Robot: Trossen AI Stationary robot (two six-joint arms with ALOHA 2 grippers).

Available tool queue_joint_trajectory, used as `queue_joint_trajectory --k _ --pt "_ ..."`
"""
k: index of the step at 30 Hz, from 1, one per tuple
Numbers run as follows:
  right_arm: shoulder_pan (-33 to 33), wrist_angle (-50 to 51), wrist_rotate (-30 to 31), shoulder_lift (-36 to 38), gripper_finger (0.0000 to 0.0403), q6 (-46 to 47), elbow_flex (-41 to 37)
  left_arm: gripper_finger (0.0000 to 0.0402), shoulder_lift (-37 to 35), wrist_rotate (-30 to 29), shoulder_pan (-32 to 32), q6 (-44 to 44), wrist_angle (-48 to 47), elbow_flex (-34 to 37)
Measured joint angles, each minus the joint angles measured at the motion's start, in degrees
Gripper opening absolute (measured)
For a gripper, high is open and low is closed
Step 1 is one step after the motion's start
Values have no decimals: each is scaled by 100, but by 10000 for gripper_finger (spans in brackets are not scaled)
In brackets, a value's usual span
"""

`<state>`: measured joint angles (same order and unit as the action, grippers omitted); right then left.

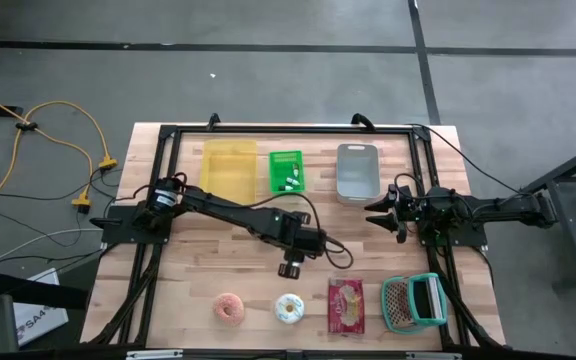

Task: Pick & Place Food Item
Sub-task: Put the red food coloring bottle into the green bin

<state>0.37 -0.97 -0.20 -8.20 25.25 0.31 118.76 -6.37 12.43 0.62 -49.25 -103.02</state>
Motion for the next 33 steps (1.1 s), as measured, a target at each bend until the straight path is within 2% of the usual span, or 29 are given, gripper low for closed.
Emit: queue_joint_trajectory --k 8,14,33 --pt "0 0 1 1 175 -2 -1 76 0 3 -22 2 -27 0" --pt "0 0 2 1 175 -2 -2 76 0 6 -349 2 -26 0" --pt "2 0 2 1 175 0 -2 76 -75 24 -2238 424 -56 -4"
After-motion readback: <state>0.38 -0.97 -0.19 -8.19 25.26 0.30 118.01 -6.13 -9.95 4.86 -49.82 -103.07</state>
